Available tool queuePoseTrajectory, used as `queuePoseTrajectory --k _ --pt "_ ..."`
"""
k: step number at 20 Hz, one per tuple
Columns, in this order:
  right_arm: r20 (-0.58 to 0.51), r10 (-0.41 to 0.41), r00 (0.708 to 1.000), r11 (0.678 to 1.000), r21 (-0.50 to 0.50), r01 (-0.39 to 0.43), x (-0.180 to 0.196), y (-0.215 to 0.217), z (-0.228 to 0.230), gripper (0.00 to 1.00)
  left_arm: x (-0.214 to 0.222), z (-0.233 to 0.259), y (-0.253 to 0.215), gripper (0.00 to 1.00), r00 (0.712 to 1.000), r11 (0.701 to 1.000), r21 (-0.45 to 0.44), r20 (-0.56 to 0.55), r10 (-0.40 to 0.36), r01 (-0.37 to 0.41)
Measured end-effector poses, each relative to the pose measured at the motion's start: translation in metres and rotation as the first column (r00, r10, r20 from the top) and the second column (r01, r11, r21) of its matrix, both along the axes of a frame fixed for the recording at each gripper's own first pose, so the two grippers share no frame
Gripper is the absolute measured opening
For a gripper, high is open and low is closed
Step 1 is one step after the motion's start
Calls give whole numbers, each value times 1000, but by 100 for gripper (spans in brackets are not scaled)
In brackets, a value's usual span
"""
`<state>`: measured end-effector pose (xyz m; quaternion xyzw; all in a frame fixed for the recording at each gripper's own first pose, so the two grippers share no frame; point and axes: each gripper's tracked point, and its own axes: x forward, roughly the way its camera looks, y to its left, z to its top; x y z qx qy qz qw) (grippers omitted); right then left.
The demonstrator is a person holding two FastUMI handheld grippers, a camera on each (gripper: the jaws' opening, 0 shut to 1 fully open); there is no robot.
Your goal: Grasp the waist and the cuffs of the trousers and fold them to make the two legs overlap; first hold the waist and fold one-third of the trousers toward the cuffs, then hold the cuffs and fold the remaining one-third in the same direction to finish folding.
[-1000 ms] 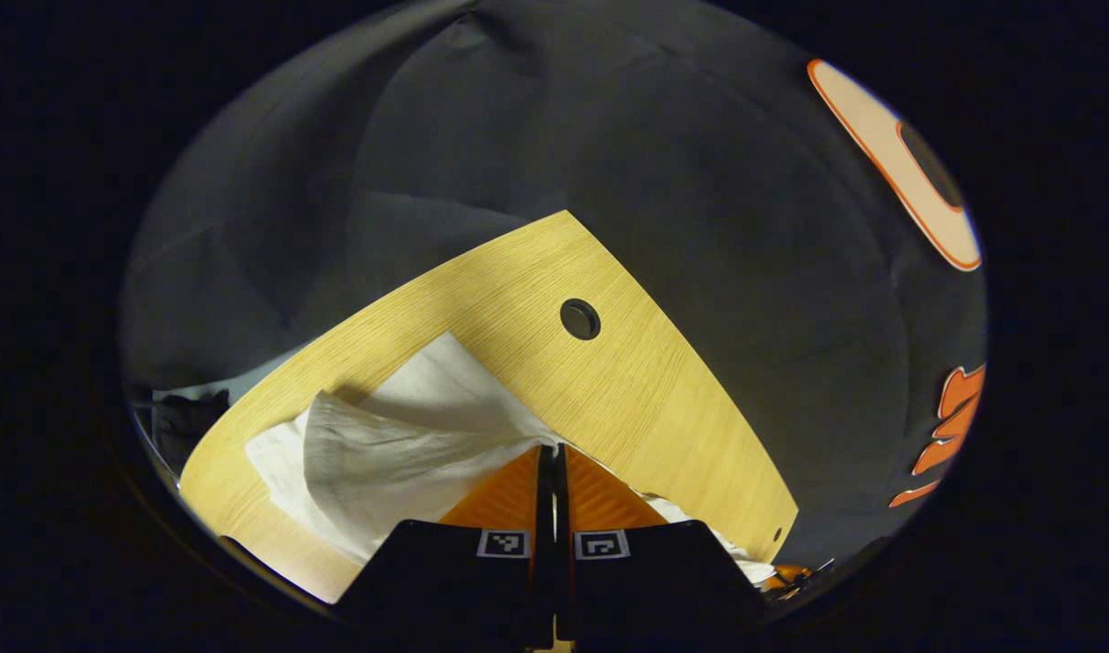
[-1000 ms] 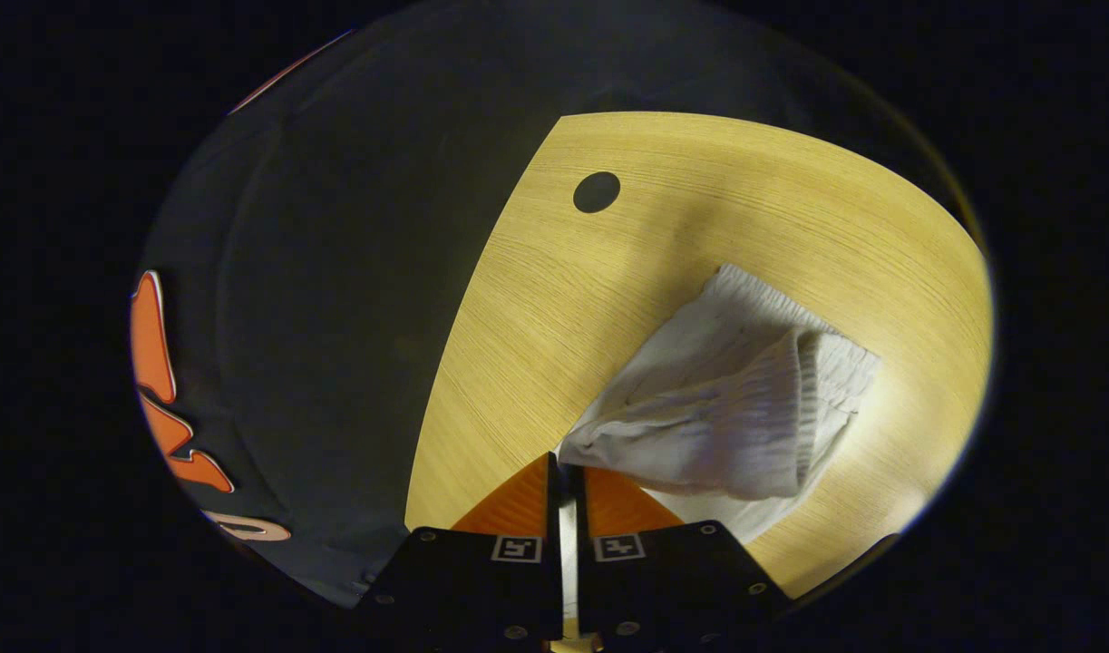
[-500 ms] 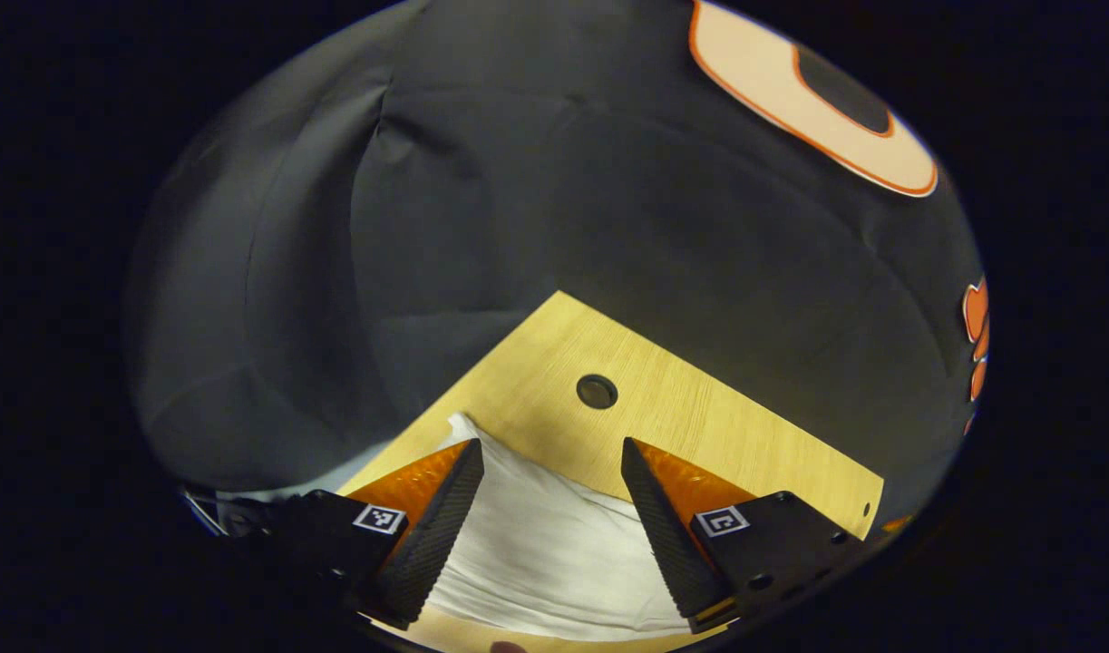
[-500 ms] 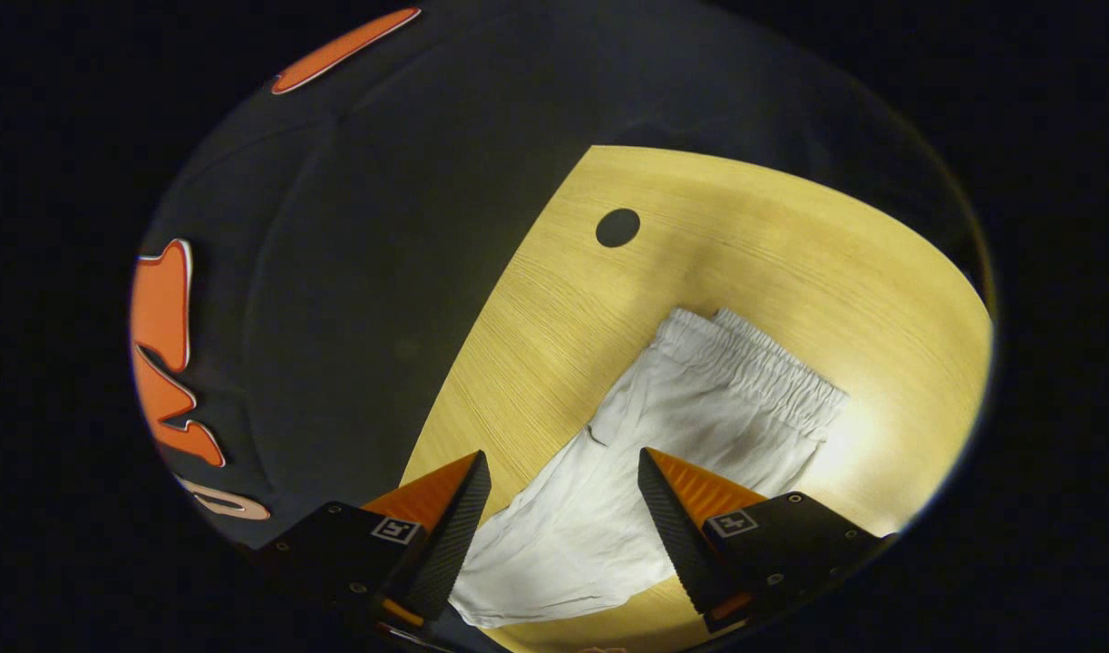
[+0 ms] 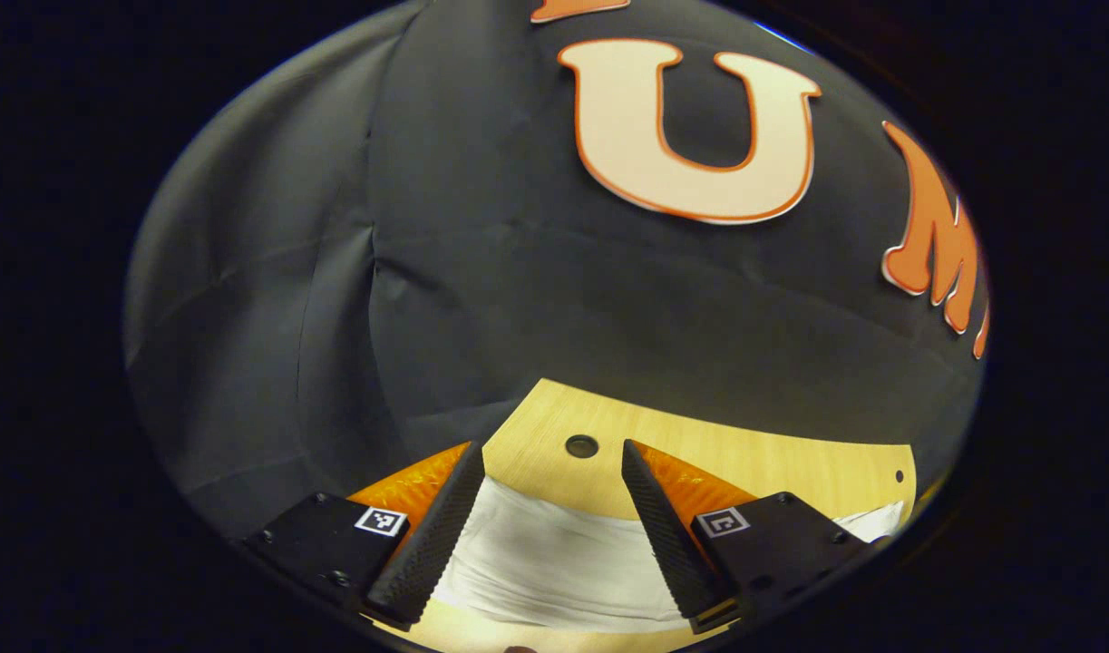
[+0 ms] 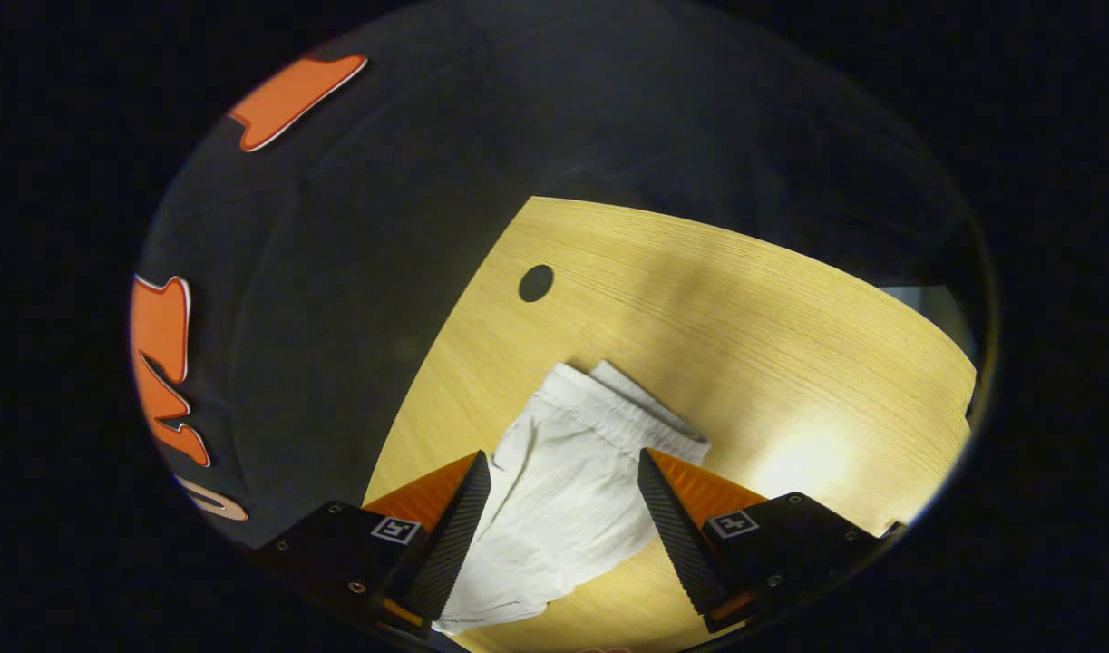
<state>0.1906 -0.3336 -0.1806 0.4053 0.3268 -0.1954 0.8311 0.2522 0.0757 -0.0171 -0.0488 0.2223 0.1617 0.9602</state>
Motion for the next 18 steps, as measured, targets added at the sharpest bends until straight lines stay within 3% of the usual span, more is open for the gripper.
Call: queuePoseTrajectory --k 7,15,18 --pt "-87 11 996 1000 -21 -13 -11 -25 -55 98 -7 2 -5 100 998 998 42 53 -42 40" --pt "-97 61 993 998 -1 -61 3 -19 -77 97 -11 4 -2 100 998 999 43 61 -18 15" --pt "-111 70 991 997 -17 -73 1 -25 -85 63 -12 5 -3 100 998 999 40 68 -1 -2"
